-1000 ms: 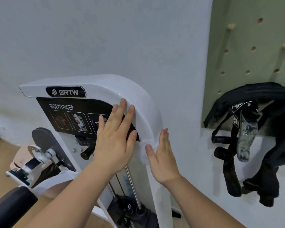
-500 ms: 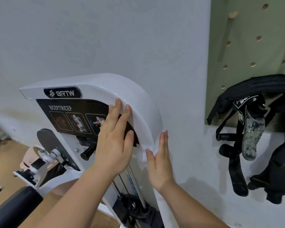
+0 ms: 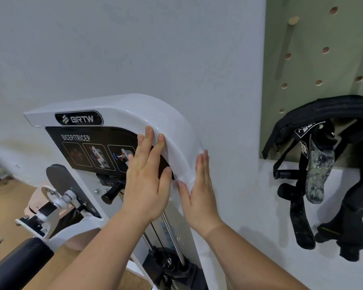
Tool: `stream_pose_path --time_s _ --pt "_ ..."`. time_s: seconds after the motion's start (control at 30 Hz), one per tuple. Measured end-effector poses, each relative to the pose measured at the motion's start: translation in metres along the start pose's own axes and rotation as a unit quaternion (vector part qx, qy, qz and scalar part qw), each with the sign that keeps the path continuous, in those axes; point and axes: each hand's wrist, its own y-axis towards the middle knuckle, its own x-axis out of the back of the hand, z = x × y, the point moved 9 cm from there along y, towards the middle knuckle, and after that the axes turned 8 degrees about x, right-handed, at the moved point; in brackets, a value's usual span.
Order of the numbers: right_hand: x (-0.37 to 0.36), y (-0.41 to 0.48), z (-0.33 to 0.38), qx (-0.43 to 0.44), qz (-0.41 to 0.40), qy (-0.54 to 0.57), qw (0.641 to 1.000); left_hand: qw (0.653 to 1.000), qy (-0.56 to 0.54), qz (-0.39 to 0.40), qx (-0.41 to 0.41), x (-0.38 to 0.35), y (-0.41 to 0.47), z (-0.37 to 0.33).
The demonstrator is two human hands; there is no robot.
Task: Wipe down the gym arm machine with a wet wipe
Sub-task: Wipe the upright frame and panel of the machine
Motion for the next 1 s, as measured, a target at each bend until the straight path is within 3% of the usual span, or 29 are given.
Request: stream_pose_path --time_s 0.1,0.17,0.4,0.53,0.77,1.0 --pt "-0.011 -0.032 -0.042 -0.102 0.058 0.017 0.993 1.0 0.0 0.004 0.001 -0.001 -0.001 -0.001" --pt "-0.011 -0.029 -0.045 -0.121 0.091 0.027 0.988 1.0 0.001 0.005 0.002 -0.002 0.0 -0.002" --pt "0.009 0.048 0.03 -0.008 0.05 0.005 0.999 1.0 -0.012 -0.013 0.008 -0.004 0.0 -0.003" --pt "0.006 0.033 0.029 0.044 -0.01 -0.014 0.999 1.0 -0.005 -0.011 0.003 -0.003 0.0 -0.002" --pt "-0.017 -0.042 -0.055 -0.17 0.097 0.062 0.979 1.0 0.006 0.0 0.008 -0.005 0.001 0.0" --pt "0.012 0.061 0.038 -0.056 0.019 0.078 0.995 1.0 -0.019 0.016 -0.008 0.001 -0.001 -0.004"
